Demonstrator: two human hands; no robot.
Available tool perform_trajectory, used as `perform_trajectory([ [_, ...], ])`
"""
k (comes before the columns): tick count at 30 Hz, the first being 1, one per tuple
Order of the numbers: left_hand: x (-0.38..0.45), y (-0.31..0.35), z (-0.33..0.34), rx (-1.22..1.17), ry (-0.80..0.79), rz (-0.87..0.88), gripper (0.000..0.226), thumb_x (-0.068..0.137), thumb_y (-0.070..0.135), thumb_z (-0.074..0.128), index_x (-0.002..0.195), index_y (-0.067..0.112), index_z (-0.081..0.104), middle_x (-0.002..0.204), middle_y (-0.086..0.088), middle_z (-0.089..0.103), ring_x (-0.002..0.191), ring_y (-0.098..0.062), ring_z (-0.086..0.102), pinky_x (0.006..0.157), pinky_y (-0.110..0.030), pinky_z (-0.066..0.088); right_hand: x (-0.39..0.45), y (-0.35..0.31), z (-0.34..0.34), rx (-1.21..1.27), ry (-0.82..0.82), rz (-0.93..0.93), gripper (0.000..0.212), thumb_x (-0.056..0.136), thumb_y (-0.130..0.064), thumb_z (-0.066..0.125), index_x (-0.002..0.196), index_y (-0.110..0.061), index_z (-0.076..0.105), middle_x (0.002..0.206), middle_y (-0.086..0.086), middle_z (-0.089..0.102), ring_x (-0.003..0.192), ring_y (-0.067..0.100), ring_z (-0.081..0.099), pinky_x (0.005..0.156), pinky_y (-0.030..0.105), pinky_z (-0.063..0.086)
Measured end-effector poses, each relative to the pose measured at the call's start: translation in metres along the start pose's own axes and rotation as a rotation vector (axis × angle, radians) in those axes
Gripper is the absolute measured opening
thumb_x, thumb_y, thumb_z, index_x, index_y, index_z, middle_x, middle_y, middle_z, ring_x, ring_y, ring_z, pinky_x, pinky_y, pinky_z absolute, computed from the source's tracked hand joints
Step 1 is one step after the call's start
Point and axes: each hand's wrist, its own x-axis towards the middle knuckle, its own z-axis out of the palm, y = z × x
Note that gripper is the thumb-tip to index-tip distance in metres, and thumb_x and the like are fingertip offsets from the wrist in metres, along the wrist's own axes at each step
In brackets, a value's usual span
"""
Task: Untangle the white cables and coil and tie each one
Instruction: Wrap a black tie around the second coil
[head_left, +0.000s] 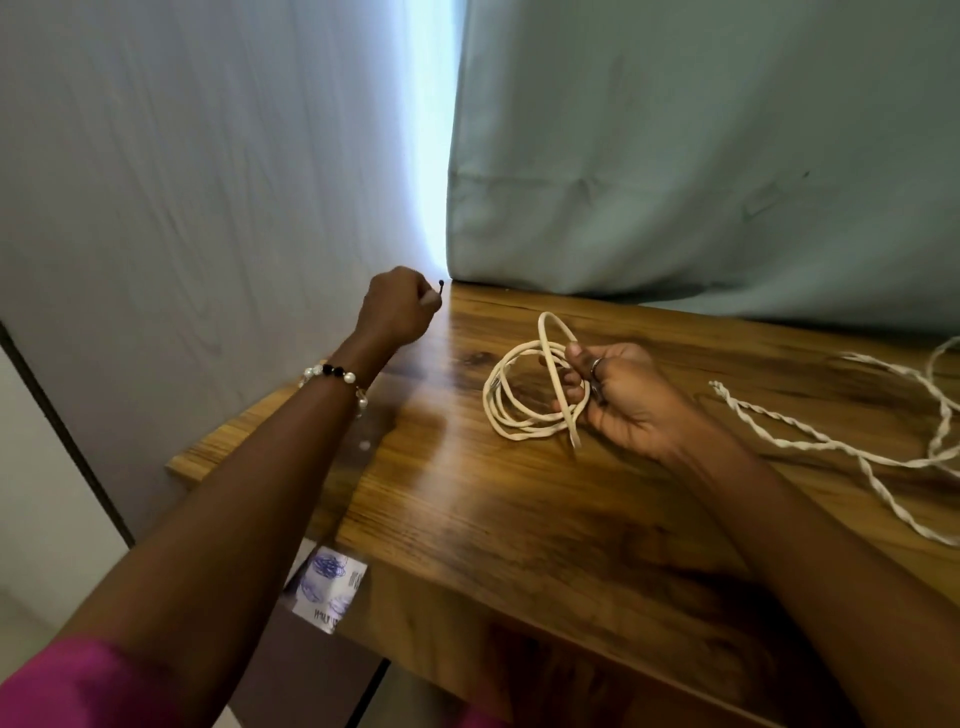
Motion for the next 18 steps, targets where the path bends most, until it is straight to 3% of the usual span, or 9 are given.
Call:
perform_trajectory([
  [3,-0.009,0.031,-0.025,-0.271,0.022,-0.049,0.026,0.084,0.018,0.060,0.072,-0.004,0.064,0.069,-0.018,0.058,0.064,-0.034,0.058,0.060,-0.033,0.046,-0.002,-0.003,-0.002,-0.053,0.034,-0.066,0.026,0.100,-0.010,0.045,0.105,0.013,0.057,0.064,0.008,0.043,0.046,0.011,0.040,0.041,0.024,0.048],
  [7,-0.030,0.082,-0.054,-0.585,-0.078,-0.021,0.015,0.089,0.015,0.058,0.082,0.003,0.061,0.080,-0.011,0.057,0.059,-0.026,0.068,0.050,-0.029,0.054,-0.007,-0.007,-0.001,-0.225,0.101,-0.162,0.022,0.100,-0.014,0.048,0.098,0.003,0.061,0.062,0.003,0.045,0.043,0.009,0.042,0.044,0.025,0.044],
  [11,-0.058,0.133,-0.067,-0.590,-0.096,0.157,0.015,0.089,0.015,0.059,0.076,0.009,0.062,0.067,-0.003,0.053,0.045,-0.012,0.050,0.040,-0.017,0.036,-0.015,-0.009,-0.004,-0.509,0.185,-0.345,0.023,0.099,-0.020,0.050,0.083,-0.014,0.065,0.056,-0.004,0.051,0.045,0.009,0.048,0.051,0.031,0.045],
  [15,-0.083,0.163,-0.054,-0.553,-0.235,0.258,0.012,0.087,0.015,0.065,0.077,0.010,0.068,0.064,-0.002,0.057,0.044,-0.008,0.048,0.042,-0.016,0.038,-0.016,-0.017,-0.015,-0.680,0.311,-0.473,0.034,0.098,-0.020,0.051,0.066,-0.023,0.061,0.045,-0.012,0.053,0.043,0.006,0.051,0.050,0.029,0.044],
  [18,-0.088,0.163,-0.029,-0.410,-0.314,0.279,0.010,0.083,0.019,0.070,0.074,0.014,0.071,0.067,0.001,0.064,0.043,-0.012,0.055,0.046,-0.018,0.043,-0.017,-0.026,-0.029,-0.635,0.252,-0.475,0.039,0.096,-0.007,0.049,0.062,-0.021,0.062,0.045,-0.010,0.054,0.043,0.006,0.049,0.054,0.034,0.041],
])
